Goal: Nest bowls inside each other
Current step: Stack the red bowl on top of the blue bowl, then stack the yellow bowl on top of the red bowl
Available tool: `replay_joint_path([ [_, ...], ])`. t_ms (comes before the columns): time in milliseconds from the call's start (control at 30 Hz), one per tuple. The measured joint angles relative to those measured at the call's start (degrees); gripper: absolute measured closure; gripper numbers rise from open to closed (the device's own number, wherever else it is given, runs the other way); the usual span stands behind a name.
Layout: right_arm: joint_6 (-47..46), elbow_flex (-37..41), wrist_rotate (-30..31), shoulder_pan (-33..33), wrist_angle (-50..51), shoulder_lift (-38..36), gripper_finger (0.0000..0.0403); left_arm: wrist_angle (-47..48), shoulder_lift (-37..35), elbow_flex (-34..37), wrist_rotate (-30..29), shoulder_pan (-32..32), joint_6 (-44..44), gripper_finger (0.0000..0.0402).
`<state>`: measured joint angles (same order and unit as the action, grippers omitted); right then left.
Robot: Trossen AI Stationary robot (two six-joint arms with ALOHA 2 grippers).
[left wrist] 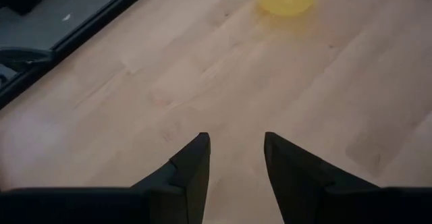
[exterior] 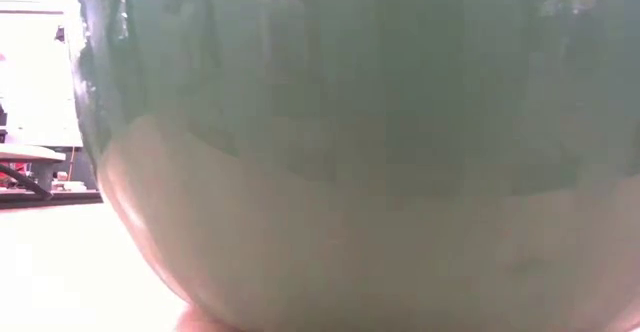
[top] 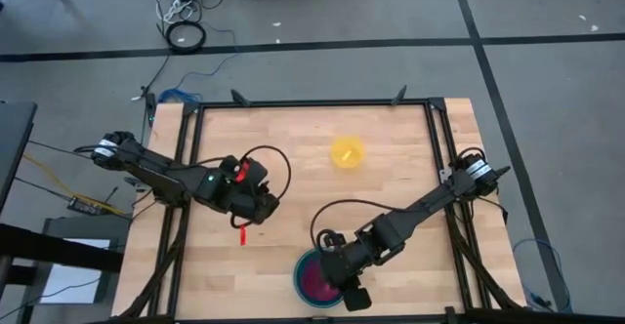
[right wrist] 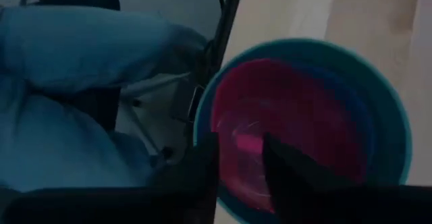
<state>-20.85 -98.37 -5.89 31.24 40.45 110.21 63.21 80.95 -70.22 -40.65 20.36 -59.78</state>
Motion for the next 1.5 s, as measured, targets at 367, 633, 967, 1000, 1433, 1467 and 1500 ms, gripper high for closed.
replay_joint_path([
  [367, 1.3, 0.0, 11.3, -1.2, 7.3, -2.8, 0.0276, 0.5, 0.0, 0.0, -0.2, 1.1, -2.0, 0.0252],
  [633, 0.9, 0.0, 38.5, -11.4, 25.4, -10.3, 0.0279, 0.3, 0.0, 0.0, -0.2, 2.3, -2.4, 0.0252],
  [967, 9.2, 10.3, 11.9, -38.8, 15.1, -10.9, 0.0258, 0.3, 0.0, 0.0, -0.3, 2.3, -2.4, 0.0252],
  [1000, 9.6, 12.5, 9.4, -40.4, 12.7, -10.9, 0.0255, 0.3, 0.0, 0.0, -0.4, 2.4, -2.4, 0.0252],
  [1433, 10.5, 29.6, 3.0, -47.5, -3.9, -10.9, 0.0245, 0.3, 0.0, 0.0, -2.0, 2.6, -2.4, 0.0252],
  [1467, 10.7, 30.5, 3.5, -47.6, -5.2, -10.9, 0.0245, 0.3, 0.0, 0.0, -2.0, 2.6, -2.4, 0.0252],
  [1500, 10.8, 31.2, 3.5, -47.9, -6.7, -10.9, 0.0245, 0.2, 0.0, 0.0, -2.0, 2.6, -2.4, 0.0252],
])
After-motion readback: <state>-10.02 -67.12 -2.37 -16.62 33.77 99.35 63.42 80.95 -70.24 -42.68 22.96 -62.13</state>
